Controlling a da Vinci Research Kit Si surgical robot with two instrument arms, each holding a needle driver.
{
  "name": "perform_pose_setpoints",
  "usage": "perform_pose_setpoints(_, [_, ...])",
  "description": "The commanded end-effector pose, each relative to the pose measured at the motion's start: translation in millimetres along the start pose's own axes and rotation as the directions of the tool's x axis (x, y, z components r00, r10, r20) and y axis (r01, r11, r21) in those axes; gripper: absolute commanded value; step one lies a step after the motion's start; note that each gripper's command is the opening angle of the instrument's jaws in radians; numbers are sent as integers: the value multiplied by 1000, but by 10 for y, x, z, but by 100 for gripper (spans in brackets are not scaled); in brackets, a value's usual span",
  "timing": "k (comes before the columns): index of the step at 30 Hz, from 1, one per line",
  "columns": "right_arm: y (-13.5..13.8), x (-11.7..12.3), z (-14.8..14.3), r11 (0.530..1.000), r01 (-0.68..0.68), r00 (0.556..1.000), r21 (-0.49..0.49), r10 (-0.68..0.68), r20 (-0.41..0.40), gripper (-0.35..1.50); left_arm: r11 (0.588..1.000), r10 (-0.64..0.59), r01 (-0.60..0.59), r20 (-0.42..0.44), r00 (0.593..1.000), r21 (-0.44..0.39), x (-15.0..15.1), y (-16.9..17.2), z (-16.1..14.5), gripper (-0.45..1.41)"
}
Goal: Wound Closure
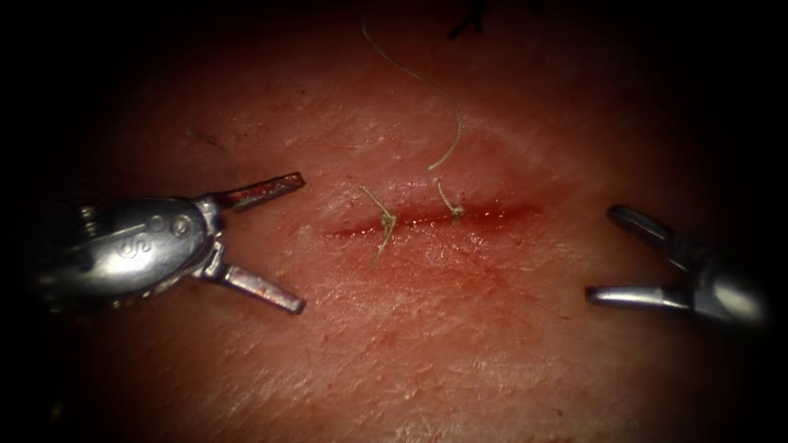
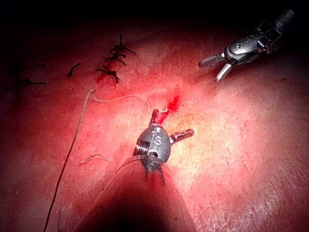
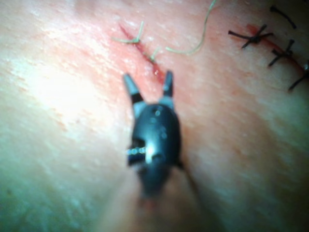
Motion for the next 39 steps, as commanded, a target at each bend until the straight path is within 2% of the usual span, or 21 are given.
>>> perform_pose_setpoints(1, [-3,3,15,1000,25,1000,16,-24,-7,131,1000,10,-10,-5,1000,-14,-3,-2,9,96])
perform_pose_setpoints(7, [-15,12,23,997,72,997,33,-72,11,143,999,23,-24,-16,1000,-39,-10,-12,3,91])
perform_pose_setpoints(14, [-14,17,14,992,121,993,39,-121,-9,138,999,31,-31,-28,999,-10,-25,-33,-10,84])
perform_pose_setpoints(20, [-15,18,14,990,138,990,40,-138,-11,135,999,38,-37,-33,999,8,-42,-35,-8,84])
perform_pose_setpoints(39, [-20,28,13,991,130,991,32,-129,-33,133,999,39,-39,-37,999,16,-44,-37,-5,79])
